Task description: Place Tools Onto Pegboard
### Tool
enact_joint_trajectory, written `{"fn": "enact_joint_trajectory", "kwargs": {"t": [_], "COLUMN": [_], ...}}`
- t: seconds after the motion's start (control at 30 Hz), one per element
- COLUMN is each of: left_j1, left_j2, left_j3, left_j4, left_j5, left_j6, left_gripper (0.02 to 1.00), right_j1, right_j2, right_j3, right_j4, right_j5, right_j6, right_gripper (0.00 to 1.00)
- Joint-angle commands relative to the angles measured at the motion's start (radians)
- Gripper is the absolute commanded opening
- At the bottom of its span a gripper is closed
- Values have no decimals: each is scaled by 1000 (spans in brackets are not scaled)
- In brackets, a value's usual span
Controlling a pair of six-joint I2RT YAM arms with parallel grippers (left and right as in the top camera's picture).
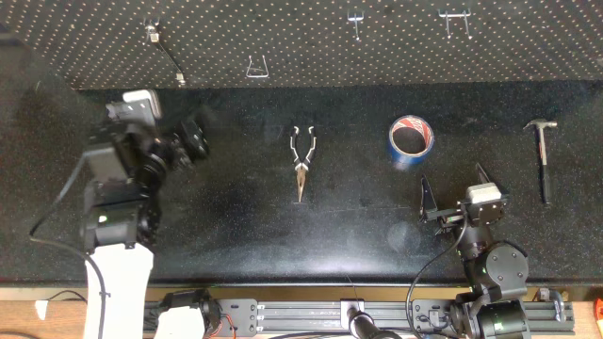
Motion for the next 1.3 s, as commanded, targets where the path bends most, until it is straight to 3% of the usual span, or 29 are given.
{"fn": "enact_joint_trajectory", "kwargs": {"t": [0.03,0.17,0.3,0.43,0.6,1.3], "left_j1": [-312,-519,-619,-628,-628,-636], "left_j2": [-15,76,348,668,839,979], "left_j3": [16,78,265,527,646,664], "left_j4": [-287,-381,-444,-533,-543,-445], "left_j5": [-232,-256,-253,-203,-200,-193], "left_j6": [-205,-386,-386,-374,-374,-375], "left_gripper": [998,998,998,1000,998,998], "right_j1": [8,8,8,8,8,8], "right_j2": [-8,-8,-8,-8,-8,-8], "right_j3": [-4,-4,-4,-4,-4,-4], "right_j4": [-3,-3,-3,-3,-3,-3], "right_j5": [1,1,1,1,1,1], "right_j6": [15,15,15,15,15,15], "right_gripper": [976,976,976,976,976,976]}}
